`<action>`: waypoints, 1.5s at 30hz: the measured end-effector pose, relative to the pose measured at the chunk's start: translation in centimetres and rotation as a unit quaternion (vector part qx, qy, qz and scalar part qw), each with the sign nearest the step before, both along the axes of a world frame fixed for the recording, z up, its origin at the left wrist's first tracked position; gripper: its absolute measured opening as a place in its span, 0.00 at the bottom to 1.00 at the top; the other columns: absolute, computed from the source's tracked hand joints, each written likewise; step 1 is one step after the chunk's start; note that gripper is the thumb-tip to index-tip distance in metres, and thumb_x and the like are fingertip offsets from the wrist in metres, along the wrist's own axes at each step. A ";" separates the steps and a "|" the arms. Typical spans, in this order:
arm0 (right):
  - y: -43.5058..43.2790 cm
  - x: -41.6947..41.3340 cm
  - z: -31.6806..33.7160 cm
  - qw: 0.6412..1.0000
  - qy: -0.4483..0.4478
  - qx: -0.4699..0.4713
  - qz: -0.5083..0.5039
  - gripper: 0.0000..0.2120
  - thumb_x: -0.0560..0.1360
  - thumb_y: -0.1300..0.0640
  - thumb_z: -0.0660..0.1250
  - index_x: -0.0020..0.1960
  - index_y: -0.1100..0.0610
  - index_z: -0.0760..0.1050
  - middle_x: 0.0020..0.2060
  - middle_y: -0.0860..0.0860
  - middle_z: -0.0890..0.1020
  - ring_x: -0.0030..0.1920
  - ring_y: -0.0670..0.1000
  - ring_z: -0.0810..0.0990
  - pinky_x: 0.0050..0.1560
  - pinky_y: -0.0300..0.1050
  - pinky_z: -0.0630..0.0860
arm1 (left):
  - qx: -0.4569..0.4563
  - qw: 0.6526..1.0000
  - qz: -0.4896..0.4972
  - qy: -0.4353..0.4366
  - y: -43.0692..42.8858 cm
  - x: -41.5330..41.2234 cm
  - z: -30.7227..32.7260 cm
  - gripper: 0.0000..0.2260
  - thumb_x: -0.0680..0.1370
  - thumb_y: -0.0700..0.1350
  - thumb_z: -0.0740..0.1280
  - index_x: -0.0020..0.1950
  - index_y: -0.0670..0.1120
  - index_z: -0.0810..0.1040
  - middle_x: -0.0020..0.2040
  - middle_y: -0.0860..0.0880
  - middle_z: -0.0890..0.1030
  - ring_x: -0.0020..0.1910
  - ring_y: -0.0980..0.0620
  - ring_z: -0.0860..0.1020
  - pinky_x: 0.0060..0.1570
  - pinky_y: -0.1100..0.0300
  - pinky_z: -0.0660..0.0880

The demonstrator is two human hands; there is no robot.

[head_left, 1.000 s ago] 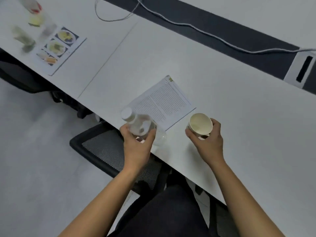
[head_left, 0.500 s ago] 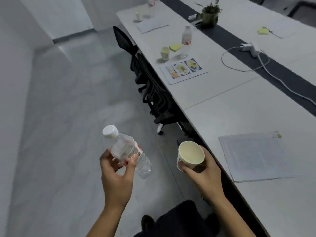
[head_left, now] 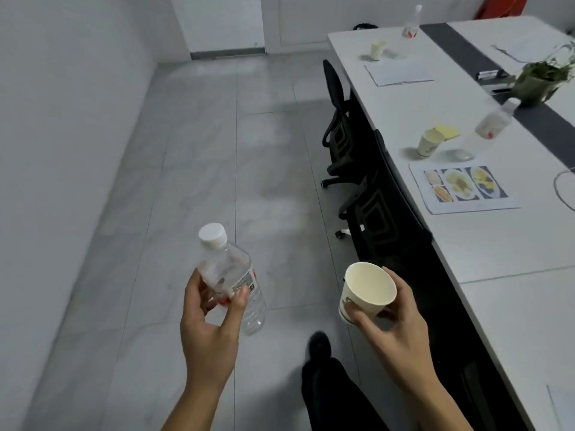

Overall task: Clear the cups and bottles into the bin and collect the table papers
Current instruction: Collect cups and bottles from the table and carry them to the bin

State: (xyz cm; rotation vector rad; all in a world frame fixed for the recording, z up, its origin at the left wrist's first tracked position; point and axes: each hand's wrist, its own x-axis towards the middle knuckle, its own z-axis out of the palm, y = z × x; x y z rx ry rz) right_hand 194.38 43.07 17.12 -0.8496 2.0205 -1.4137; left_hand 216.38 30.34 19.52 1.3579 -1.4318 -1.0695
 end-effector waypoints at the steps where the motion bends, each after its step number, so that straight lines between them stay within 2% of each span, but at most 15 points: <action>1: -1.9 -0.9 -0.7 1.000 -0.004 0.002 -0.001 0.34 0.66 0.52 0.81 0.66 0.38 0.69 0.59 0.37 0.79 0.54 0.42 0.80 0.52 0.39 0.76 | 0.002 1.000 -0.004 -0.004 -1.9 -0.9 -0.5 0.27 0.70 0.52 0.74 0.68 0.55 0.73 0.57 0.57 0.81 0.52 0.57 0.81 0.53 0.62 0.74; 5: -11.1 -5.1 -3.6 1.000 -0.021 0.002 -0.021 0.34 0.66 0.50 0.80 0.66 0.35 0.68 0.60 0.37 0.78 0.54 0.41 0.79 0.55 0.43 0.78 | 0.004 0.999 -0.025 -0.024 -11.4 -5.9 -1.4 0.27 0.72 0.52 0.76 0.69 0.55 0.73 0.58 0.56 0.81 0.54 0.56 0.80 0.55 0.60 0.76; 9: -21.6 -10.4 -3.3 1.000 -0.026 0.011 0.006 0.35 0.67 0.48 0.80 0.70 0.39 0.68 0.60 0.35 0.77 0.57 0.43 0.79 0.58 0.49 0.78 | -0.001 0.999 -0.031 -0.037 -21.6 -10.9 0.7 0.28 0.71 0.54 0.76 0.69 0.56 0.72 0.59 0.57 0.80 0.56 0.55 0.80 0.55 0.59 0.75; 13: -33.2 -15.3 -1.0 0.999 -0.007 0.011 0.045 0.36 0.67 0.47 0.79 0.70 0.40 0.67 0.61 0.36 0.78 0.58 0.42 0.78 0.57 0.45 0.78 | -0.017 0.999 -0.022 -0.040 -31.8 -14.6 3.1 0.31 0.69 0.59 0.72 0.71 0.56 0.72 0.59 0.55 0.80 0.55 0.54 0.80 0.55 0.59 0.75; 15: -36.0 -16.2 0.1 0.998 -0.007 0.006 0.060 0.36 0.67 0.46 0.79 0.70 0.39 0.67 0.61 0.37 0.78 0.57 0.42 0.79 0.56 0.43 0.77 | -0.023 0.999 -0.026 -0.036 -33.7 -15.8 3.8 0.31 0.68 0.59 0.72 0.70 0.57 0.72 0.59 0.56 0.80 0.56 0.53 0.80 0.55 0.58 0.74; 18: -43.3 -19.0 -0.3 0.997 -0.008 0.022 0.071 0.35 0.68 0.46 0.79 0.70 0.38 0.67 0.60 0.39 0.79 0.57 0.44 0.80 0.55 0.47 0.79 | -0.001 1.000 0.003 -0.027 -40.2 -17.9 2.7 0.29 0.67 0.62 0.71 0.68 0.59 0.73 0.58 0.58 0.81 0.56 0.56 0.80 0.55 0.58 0.75; 21: -50.8 -21.7 -1.6 0.996 -0.014 0.032 0.077 0.34 0.68 0.46 0.79 0.69 0.37 0.67 0.59 0.36 0.78 0.56 0.43 0.80 0.56 0.48 0.79 | 0.014 1.000 0.002 -0.025 -47.4 -20.6 0.9 0.28 0.69 0.60 0.74 0.67 0.58 0.73 0.58 0.58 0.81 0.55 0.57 0.80 0.57 0.54 0.76; 25: -62.2 -25.4 -3.5 0.997 -0.009 0.044 0.061 0.34 0.67 0.45 0.79 0.69 0.37 0.67 0.58 0.35 0.79 0.54 0.42 0.80 0.56 0.47 0.79 | 0.036 0.999 0.002 -0.009 -59.4 -24.6 -1.4 0.26 0.71 0.54 0.75 0.67 0.58 0.74 0.58 0.57 0.82 0.56 0.55 0.80 0.59 0.50 0.77; 27: -68.3 -27.5 -3.1 0.998 -0.006 0.043 0.050 0.35 0.67 0.46 0.79 0.69 0.37 0.67 0.59 0.38 0.80 0.55 0.42 0.80 0.56 0.48 0.80 | 0.032 0.999 -0.006 0.001 -66.1 -26.8 -1.2 0.26 0.71 0.54 0.77 0.67 0.60 0.74 0.58 0.58 0.81 0.55 0.55 0.81 0.59 0.49 0.77; 31: -79.5 -32.1 -0.2 0.999 -0.002 0.027 0.037 0.34 0.68 0.49 0.80 0.68 0.37 0.68 0.59 0.41 0.81 0.55 0.43 0.81 0.54 0.43 0.79 | 0.012 0.999 -0.039 0.002 -78.7 -31.9 1.0 0.27 0.69 0.59 0.72 0.67 0.59 0.73 0.59 0.58 0.81 0.55 0.55 0.81 0.59 0.51 0.77; 34: -86.3 -35.6 0.7 1.000 -0.007 0.018 0.010 0.33 0.68 0.50 0.80 0.66 0.35 0.68 0.57 0.41 0.81 0.53 0.43 0.82 0.52 0.41 0.80 | 0.006 0.996 -0.082 -0.013 -87.1 -36.3 2.2 0.26 0.70 0.58 0.72 0.67 0.59 0.73 0.59 0.59 0.81 0.56 0.56 0.80 0.58 0.54 0.77; 37: -92.2 -39.3 0.2 0.999 -0.020 0.007 -0.037 0.33 0.68 0.51 0.80 0.65 0.33 0.67 0.57 0.38 0.80 0.54 0.42 0.81 0.52 0.41 0.78 | 0.007 0.993 -0.119 -0.024 -94.6 -41.1 2.1 0.27 0.70 0.57 0.72 0.68 0.58 0.73 0.59 0.59 0.81 0.56 0.56 0.80 0.58 0.56 0.76; 40: -98.3 -43.6 -1.5 0.996 -0.039 0.002 -0.075 0.33 0.68 0.51 0.80 0.64 0.33 0.68 0.59 0.41 0.80 0.55 0.43 0.81 0.54 0.43 0.79 | 0.015 0.990 -0.140 -0.030 -101.6 -46.4 0.6 0.29 0.67 0.60 0.72 0.67 0.59 0.73 0.59 0.61 0.80 0.56 0.56 0.81 0.57 0.56 0.76; 42: -102.8 -47.0 -2.9 0.995 -0.049 -0.005 -0.093 0.32 0.68 0.52 0.80 0.64 0.34 0.68 0.59 0.42 0.80 0.55 0.44 0.81 0.55 0.45 0.79 | 0.019 0.988 -0.152 -0.031 -106.3 -50.4 -0.5 0.27 0.68 0.57 0.74 0.66 0.60 0.74 0.58 0.62 0.80 0.55 0.57 0.81 0.58 0.56 0.76; 45: -110.0 -52.9 -3.6 0.992 -0.062 -0.014 -0.113 0.32 0.68 0.51 0.79 0.64 0.32 0.68 0.58 0.37 0.80 0.56 0.42 0.80 0.56 0.44 0.78 | 0.023 0.986 -0.164 -0.035 -113.7 -56.4 -0.7 0.26 0.70 0.53 0.77 0.65 0.62 0.74 0.59 0.59 0.81 0.56 0.57 0.81 0.59 0.55 0.76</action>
